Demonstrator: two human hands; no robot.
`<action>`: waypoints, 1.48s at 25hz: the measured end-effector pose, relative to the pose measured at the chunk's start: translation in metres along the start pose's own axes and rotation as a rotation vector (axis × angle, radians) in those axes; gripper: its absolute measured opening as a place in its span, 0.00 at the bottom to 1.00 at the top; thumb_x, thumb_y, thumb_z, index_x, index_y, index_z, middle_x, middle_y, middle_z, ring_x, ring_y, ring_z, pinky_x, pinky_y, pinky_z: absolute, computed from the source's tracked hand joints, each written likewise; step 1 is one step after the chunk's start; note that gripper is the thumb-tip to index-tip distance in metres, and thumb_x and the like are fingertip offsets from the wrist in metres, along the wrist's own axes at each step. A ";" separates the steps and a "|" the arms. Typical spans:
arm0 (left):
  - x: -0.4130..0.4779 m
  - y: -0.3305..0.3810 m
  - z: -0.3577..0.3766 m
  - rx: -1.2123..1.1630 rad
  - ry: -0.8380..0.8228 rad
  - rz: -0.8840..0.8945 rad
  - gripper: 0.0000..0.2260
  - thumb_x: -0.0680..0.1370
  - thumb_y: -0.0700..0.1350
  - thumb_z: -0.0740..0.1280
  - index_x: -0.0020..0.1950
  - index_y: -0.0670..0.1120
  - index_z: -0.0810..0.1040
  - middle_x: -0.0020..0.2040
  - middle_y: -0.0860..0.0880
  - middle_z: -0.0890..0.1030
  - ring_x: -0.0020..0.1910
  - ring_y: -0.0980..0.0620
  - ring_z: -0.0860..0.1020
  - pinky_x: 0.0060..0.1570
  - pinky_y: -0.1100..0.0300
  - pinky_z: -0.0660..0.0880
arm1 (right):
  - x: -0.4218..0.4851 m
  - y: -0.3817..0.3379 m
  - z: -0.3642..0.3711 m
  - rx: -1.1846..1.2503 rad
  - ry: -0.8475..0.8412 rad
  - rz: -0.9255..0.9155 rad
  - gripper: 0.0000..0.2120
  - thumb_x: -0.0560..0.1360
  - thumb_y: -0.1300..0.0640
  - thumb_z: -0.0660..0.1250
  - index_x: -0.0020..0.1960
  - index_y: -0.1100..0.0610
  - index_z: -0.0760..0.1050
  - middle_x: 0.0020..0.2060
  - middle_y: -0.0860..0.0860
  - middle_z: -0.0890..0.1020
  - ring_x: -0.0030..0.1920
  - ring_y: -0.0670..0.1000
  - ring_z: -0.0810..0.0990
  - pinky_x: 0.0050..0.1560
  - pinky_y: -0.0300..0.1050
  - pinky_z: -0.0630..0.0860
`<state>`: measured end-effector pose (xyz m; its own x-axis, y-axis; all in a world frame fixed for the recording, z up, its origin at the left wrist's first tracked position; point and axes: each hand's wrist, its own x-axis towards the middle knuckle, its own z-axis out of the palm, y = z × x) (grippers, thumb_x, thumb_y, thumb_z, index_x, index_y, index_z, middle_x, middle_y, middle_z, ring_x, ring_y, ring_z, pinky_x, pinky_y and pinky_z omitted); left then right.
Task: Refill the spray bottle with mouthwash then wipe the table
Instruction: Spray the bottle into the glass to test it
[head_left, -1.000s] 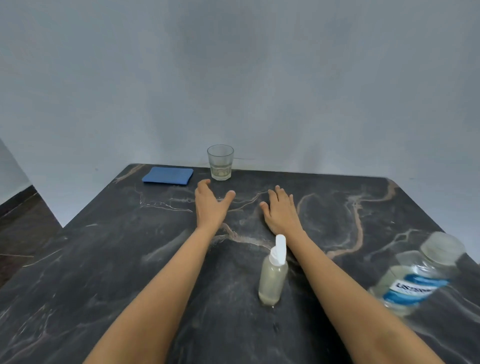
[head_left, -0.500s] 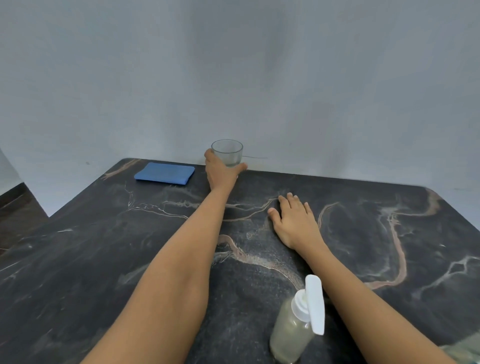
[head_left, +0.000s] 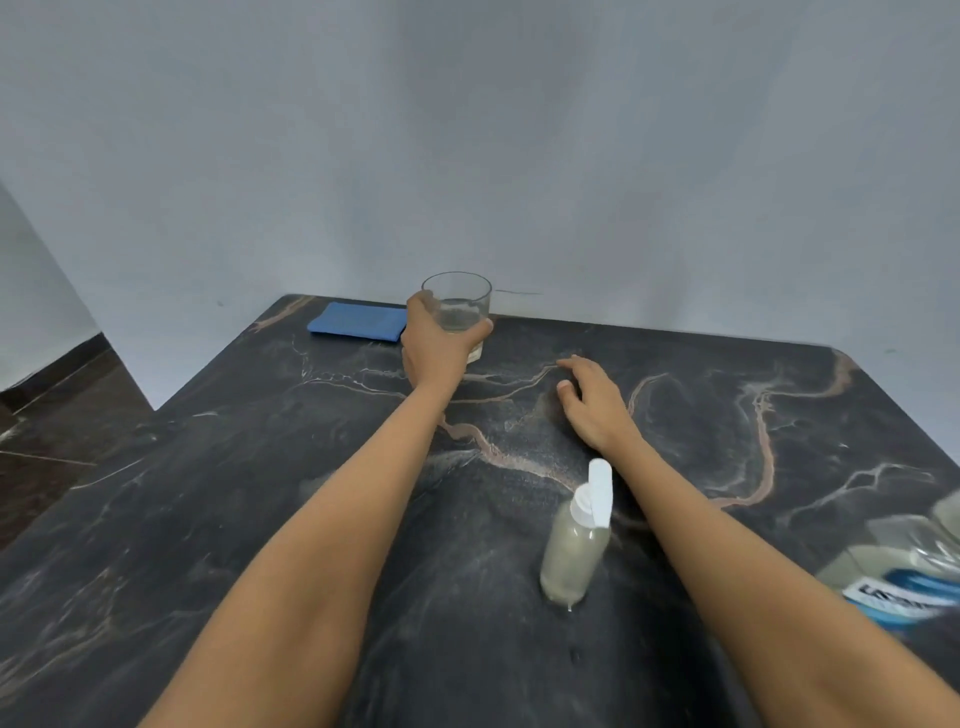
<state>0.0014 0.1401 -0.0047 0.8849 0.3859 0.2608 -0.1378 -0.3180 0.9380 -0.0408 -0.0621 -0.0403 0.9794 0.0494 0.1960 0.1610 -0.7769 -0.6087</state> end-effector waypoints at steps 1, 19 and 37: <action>-0.017 0.003 -0.014 0.001 0.000 -0.004 0.35 0.65 0.55 0.78 0.66 0.48 0.67 0.58 0.51 0.75 0.53 0.54 0.72 0.48 0.59 0.68 | -0.010 -0.003 -0.006 0.075 0.022 0.016 0.18 0.80 0.59 0.56 0.70 0.59 0.68 0.70 0.56 0.70 0.71 0.53 0.65 0.70 0.44 0.59; -0.241 0.001 -0.155 -0.051 -0.078 -0.031 0.39 0.63 0.53 0.80 0.69 0.49 0.68 0.66 0.53 0.75 0.64 0.54 0.73 0.62 0.59 0.70 | -0.210 -0.065 -0.049 0.617 -0.087 -0.097 0.28 0.72 0.65 0.68 0.68 0.48 0.67 0.65 0.48 0.74 0.67 0.48 0.71 0.70 0.47 0.66; -0.246 -0.011 -0.155 -0.076 -0.140 -0.027 0.39 0.63 0.57 0.78 0.69 0.56 0.63 0.67 0.54 0.74 0.65 0.56 0.72 0.59 0.62 0.68 | -0.198 -0.104 -0.036 0.720 0.404 -0.115 0.20 0.74 0.55 0.70 0.60 0.47 0.63 0.52 0.47 0.78 0.49 0.43 0.79 0.51 0.43 0.76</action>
<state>-0.2839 0.1828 -0.0443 0.9415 0.2669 0.2060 -0.1419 -0.2406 0.9602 -0.2558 -0.0142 0.0118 0.8550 -0.2314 0.4642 0.4306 -0.1823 -0.8839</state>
